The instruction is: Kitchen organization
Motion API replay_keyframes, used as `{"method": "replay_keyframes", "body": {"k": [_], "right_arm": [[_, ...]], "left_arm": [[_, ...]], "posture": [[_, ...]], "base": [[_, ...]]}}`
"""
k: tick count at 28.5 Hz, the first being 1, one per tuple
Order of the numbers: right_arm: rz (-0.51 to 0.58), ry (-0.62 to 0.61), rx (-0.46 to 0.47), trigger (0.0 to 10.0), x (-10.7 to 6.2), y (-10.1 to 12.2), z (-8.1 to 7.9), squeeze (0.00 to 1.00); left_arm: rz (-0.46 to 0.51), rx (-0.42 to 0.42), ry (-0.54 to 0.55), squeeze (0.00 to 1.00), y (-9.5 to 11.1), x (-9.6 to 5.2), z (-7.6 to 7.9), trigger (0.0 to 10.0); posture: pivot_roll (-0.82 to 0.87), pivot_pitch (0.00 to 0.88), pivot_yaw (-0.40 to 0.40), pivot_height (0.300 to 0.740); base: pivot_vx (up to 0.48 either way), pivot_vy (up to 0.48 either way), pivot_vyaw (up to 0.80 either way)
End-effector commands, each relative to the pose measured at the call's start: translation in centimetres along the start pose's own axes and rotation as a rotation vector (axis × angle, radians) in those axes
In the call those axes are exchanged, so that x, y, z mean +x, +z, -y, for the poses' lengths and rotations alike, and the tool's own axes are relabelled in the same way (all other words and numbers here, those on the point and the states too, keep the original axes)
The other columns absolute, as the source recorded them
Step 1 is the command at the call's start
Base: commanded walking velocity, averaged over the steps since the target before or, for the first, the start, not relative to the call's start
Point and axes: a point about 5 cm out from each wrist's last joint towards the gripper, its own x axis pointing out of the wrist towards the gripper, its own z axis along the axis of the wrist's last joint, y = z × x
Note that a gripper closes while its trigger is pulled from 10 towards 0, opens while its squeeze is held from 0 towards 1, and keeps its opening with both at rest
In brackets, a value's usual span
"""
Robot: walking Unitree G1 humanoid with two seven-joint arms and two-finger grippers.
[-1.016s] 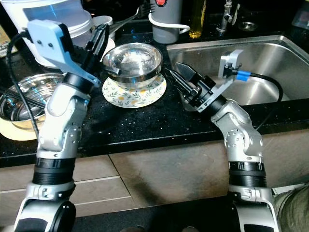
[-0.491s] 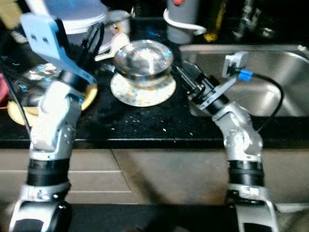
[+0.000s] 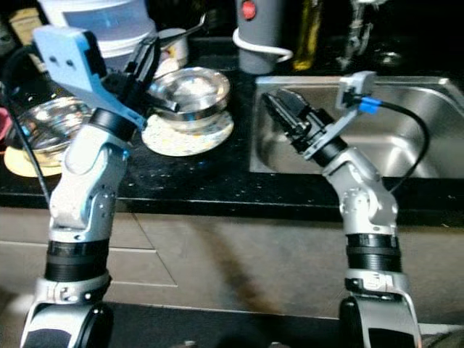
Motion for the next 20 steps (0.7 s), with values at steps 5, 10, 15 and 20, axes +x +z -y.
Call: {"method": "replay_keyframes", "body": {"k": [5, 10, 15, 20], "right_arm": [[-0.014, -0.019, -0.008, 10.0, -0.1, -0.2, 0.2, 0.0], [-0.023, -0.029, -0.017, 10.0, -0.1, -0.3, 0.3, 0.0], [-0.032, -0.045, -0.025, 10.0, -0.1, -0.4, 0.5, 0.0], [-0.034, -0.05, -0.028, 10.0, -0.2, -0.4, 0.5, 0.0]], "left_arm": [[-0.013, -0.024, 0.014, 0.0, -0.1, 0.1, -0.1, 10.0], [-0.034, -0.052, -0.001, 0.0, -0.5, 0.1, -0.2, 10.0], [-0.069, -0.086, -0.044, 0.0, -1.2, 0.2, -0.1, 10.0], [-0.075, -0.093, -0.046, 0.0, -1.4, 0.3, -0.2, 10.0]], "posture": [[0.01, 0.036, -0.016, 0.732], [0.01, 0.038, -0.016, 0.732], [0.01, 0.039, -0.015, 0.732], [0.0, 0.039, -0.014, 0.732]], "base": [[0.0, 0.0, 0.0], [0.0, 0.0, 0.0], [0.0, 0.0, 0.0], [0.0, 0.0, 0.0]]}}
